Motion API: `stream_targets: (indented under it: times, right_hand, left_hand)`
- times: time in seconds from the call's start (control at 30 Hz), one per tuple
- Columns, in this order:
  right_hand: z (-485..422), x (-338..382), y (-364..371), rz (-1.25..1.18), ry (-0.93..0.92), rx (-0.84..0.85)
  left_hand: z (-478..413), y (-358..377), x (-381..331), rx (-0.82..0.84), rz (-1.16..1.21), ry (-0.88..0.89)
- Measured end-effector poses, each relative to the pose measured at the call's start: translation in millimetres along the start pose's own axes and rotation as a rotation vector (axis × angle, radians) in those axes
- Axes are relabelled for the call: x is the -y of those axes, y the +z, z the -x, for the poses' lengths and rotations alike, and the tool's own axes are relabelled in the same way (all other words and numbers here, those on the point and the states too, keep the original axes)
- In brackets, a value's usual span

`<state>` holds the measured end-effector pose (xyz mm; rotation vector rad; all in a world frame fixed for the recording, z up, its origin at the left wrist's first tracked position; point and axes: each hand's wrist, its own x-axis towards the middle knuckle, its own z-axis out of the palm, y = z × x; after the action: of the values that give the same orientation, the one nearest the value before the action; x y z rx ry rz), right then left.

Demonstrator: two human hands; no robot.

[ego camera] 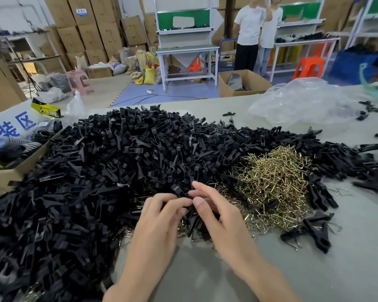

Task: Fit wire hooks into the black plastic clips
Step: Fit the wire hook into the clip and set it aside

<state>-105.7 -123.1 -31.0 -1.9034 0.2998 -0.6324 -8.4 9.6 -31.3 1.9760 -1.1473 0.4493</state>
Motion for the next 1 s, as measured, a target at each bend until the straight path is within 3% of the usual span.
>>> stream_targets:
  times: [0.17,0.3,0.5,0.63,0.8,0.87,1.0]
  right_hand:
    - [-5.8,4.9,-7.9,-0.269,0.055,0.054]
    - [-8.0,6.1,-9.5,-0.33,0.09,0.091]
    - [-3.8,3.4,-2.7,-0.23,0.137,-0.018]
    - [-7.2,1.7,-9.8,-0.237,0.198,-0.152]
    - [-12.7,5.6,-17.4,-0.667,0.335,-0.204]
    - [-13.1,7.1,-18.0,-0.819,0.367,-0.194]
    - [-14.6,8.2,-17.7,-0.914,0.403,-0.124]
  left_hand:
    - [1.6,-0.8,-6.3,0.021,0.047,0.009]
    - [0.2,-4.5,-9.4,0.05,0.058,-0.002]
    - [-0.5,-3.2,-3.6,0.048,0.024,-0.013]
    - [-4.0,-5.4,11.2,-0.037,-0.059,-0.172]
    - [-4.3,-10.7,26.3,-0.183,-0.264,-0.279]
    - [-4.7,-13.9,22.9,-0.2,-0.161,-0.319]
    - [-5.3,-12.9,3.6,-0.156,0.296,-0.467]
